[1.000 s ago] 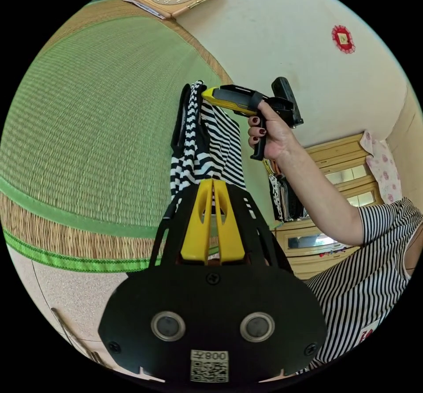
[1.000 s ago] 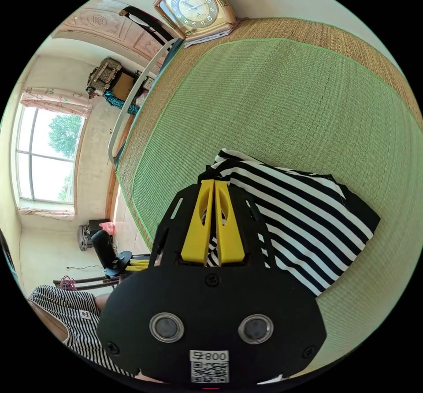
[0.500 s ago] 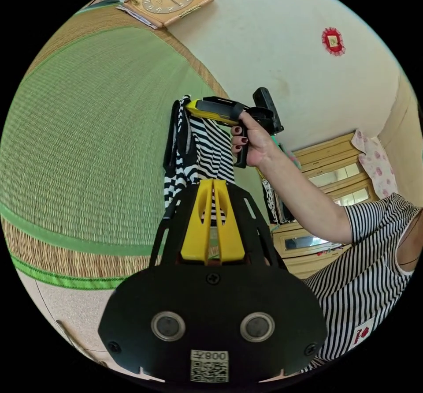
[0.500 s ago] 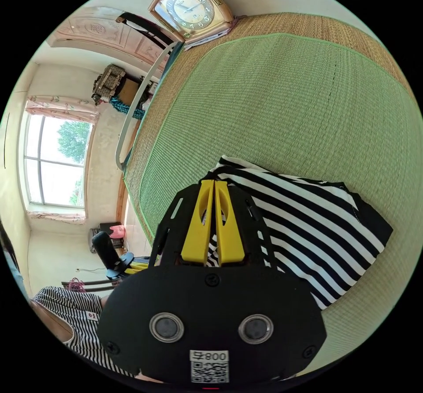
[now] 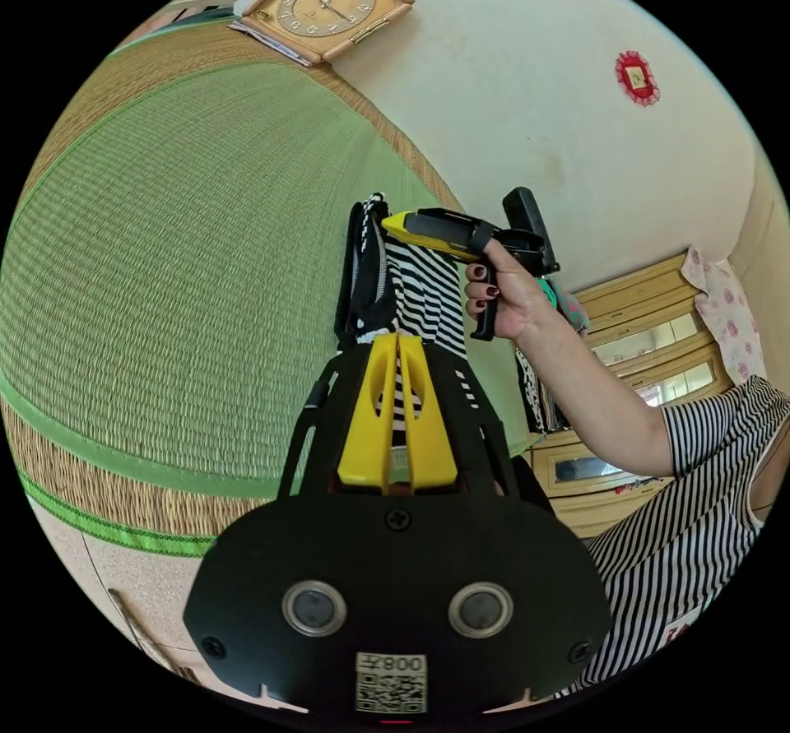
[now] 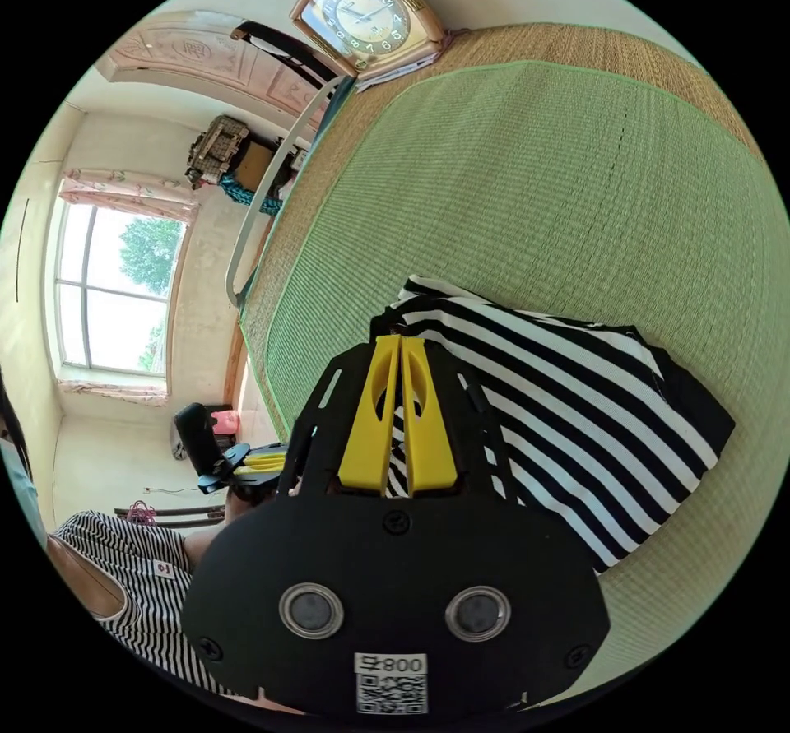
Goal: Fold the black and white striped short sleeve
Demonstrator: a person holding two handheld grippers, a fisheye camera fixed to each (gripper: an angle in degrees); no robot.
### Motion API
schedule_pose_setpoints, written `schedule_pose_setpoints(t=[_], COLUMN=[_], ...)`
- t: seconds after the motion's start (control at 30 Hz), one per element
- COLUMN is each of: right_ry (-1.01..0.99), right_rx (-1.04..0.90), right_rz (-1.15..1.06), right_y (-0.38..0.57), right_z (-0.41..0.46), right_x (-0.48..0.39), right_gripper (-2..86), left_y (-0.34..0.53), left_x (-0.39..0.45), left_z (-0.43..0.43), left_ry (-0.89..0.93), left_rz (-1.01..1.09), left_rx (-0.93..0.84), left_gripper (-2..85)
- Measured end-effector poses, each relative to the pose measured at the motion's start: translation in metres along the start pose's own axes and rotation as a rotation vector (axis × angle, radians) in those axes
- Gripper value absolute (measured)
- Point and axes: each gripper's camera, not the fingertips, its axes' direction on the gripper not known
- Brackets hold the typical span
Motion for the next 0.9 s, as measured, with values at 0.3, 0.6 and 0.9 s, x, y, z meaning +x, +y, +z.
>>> schedule_pose_setpoints(t=[0.3,0.6,0.9], right_ry=[-0.071,-0.115,0.029], right_rx=[0.055,0.043,-0.072], right_rz=[-0.052,0.177,0.051], right_y=[0.04,0.183,0.219], right_z=[-0.033,-0.061,-0.039], right_x=[-0.01,0.044,-0.002], right_gripper=[0.1,1.2,5.5], left_y=[0.015,0.039,0.034], left_x=[0.004,0.001,0.021], left_z=[-0.015,-0.024,0.001], left_ry=[-0.024,0.006,-0.066], left_rz=[0.002,-0.05,-0.021], left_rx=[-0.011,-0.043,-0.147], left_gripper=[1.3,6.5,3.4])
